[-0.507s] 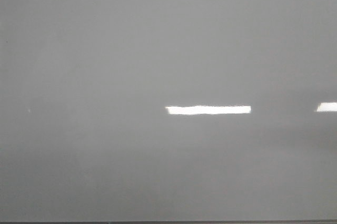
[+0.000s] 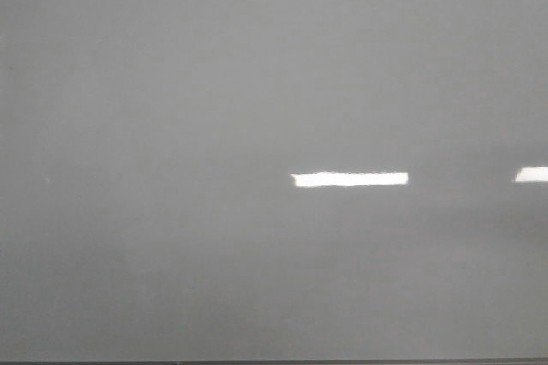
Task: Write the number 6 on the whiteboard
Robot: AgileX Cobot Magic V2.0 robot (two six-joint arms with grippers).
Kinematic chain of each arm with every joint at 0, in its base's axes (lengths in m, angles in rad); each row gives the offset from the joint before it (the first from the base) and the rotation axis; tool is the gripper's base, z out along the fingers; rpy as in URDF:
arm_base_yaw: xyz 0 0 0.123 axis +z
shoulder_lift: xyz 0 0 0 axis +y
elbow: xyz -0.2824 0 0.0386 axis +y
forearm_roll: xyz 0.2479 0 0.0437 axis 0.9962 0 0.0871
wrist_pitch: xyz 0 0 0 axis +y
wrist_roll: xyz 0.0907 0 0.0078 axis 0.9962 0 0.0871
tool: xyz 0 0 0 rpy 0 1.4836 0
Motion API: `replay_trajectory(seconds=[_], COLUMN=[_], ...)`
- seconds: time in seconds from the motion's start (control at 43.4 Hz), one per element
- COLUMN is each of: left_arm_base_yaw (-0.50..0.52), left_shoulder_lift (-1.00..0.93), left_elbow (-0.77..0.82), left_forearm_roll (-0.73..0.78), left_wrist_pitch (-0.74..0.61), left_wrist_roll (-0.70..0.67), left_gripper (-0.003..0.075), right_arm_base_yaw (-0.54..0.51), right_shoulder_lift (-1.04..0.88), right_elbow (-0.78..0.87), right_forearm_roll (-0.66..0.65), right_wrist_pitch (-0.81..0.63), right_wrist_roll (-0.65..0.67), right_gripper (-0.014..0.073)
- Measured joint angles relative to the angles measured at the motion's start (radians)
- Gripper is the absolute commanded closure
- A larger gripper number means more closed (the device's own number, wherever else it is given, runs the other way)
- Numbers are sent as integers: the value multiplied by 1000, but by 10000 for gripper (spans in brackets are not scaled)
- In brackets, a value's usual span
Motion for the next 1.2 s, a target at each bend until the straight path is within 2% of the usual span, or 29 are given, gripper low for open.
replay_trajectory(seconds=[0.277,0.461,0.622,0.853,1.06,1.199], left_arm_base_yaw=[0,0,0,0,0,0], left_shoulder_lift=[0,0,0,37,191,285], left_elbow=[0,0,-55,-307,-533,-630], left_forearm_roll=[0,0,0,0,0,0], left_wrist_pitch=[-9,-75,-94,60,291,391], left_wrist_roll=[0,0,0,0,0,0], left_gripper=[741,741,741,741,741,741], right_arm_base_yaw=[0,0,0,0,0,0], right_shoulder_lift=[0,0,0,31,194,305], right_elbow=[0,0,-72,-310,-537,-647], right_forearm_roll=[0,0,0,0,0,0], right_wrist_pitch=[-34,-76,-3,186,353,437], right_wrist_roll=[0,0,0,0,0,0], right_gripper=[713,713,713,713,713,713])
